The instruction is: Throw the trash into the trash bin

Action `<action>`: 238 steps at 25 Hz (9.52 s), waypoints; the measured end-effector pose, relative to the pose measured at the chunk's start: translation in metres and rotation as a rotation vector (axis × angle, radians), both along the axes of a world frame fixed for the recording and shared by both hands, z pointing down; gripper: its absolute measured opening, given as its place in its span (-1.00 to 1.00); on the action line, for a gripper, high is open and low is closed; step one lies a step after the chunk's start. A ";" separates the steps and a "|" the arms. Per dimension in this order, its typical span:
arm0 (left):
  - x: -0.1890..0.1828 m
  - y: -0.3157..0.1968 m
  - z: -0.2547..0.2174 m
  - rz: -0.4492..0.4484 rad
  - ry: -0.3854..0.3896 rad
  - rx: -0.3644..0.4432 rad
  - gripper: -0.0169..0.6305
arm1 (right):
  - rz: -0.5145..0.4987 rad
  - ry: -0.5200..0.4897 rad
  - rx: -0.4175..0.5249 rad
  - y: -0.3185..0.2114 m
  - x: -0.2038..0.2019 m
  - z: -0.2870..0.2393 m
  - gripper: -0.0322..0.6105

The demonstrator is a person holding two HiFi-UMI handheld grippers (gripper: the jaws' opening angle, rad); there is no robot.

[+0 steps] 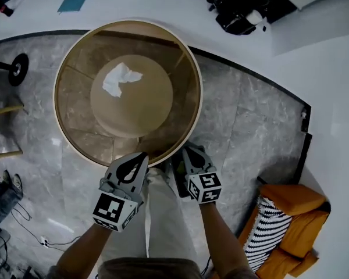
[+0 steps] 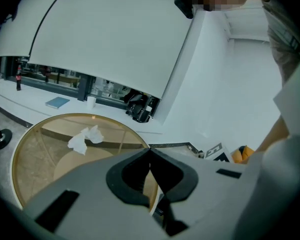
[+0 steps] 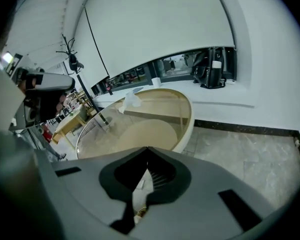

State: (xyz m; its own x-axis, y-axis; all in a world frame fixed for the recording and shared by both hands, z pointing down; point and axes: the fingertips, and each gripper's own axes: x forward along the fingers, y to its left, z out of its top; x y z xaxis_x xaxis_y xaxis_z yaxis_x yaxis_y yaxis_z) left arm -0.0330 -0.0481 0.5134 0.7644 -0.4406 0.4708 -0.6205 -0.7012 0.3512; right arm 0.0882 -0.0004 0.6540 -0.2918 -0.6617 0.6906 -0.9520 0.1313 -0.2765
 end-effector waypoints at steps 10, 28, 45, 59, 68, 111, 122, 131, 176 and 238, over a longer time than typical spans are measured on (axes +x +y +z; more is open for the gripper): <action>-0.084 -0.014 0.003 -0.170 0.005 -0.004 -0.89 | -0.167 -0.016 0.026 -0.043 -0.084 -0.010 -0.84; -0.111 -0.056 0.006 -0.205 0.026 -0.024 -0.89 | -0.213 -0.025 0.057 -0.123 -0.130 -0.018 -0.84; -0.114 -0.113 0.011 -0.244 0.052 -0.031 -0.89 | -0.292 0.000 0.164 -0.247 -0.142 -0.039 -0.84; -0.123 -0.099 0.022 -0.262 0.043 -0.063 -0.89 | -0.312 0.073 0.182 -0.254 -0.151 -0.028 0.16; -0.132 -0.095 0.024 -0.282 0.046 -0.074 -0.89 | -0.309 0.078 0.120 -0.273 -0.158 0.004 0.16; -0.068 -0.055 0.008 -0.087 0.068 -0.044 -0.89 | -0.083 0.081 0.139 -0.218 -0.070 -0.027 -0.81; 0.044 -0.004 0.003 0.210 0.072 -0.020 -0.89 | 0.188 0.125 0.126 -0.130 0.068 -0.037 -0.81; 0.126 0.042 -0.007 0.377 0.095 -0.027 -0.89 | 0.388 0.138 0.114 -0.046 0.162 -0.039 -0.81; 0.160 0.110 0.054 0.511 0.004 -0.091 -0.89 | 0.572 -0.078 -0.411 0.220 0.061 0.154 -0.59; -0.050 0.022 -0.344 0.095 0.106 0.238 -0.89 | -0.196 -0.222 0.547 -0.013 -0.119 -0.483 -0.84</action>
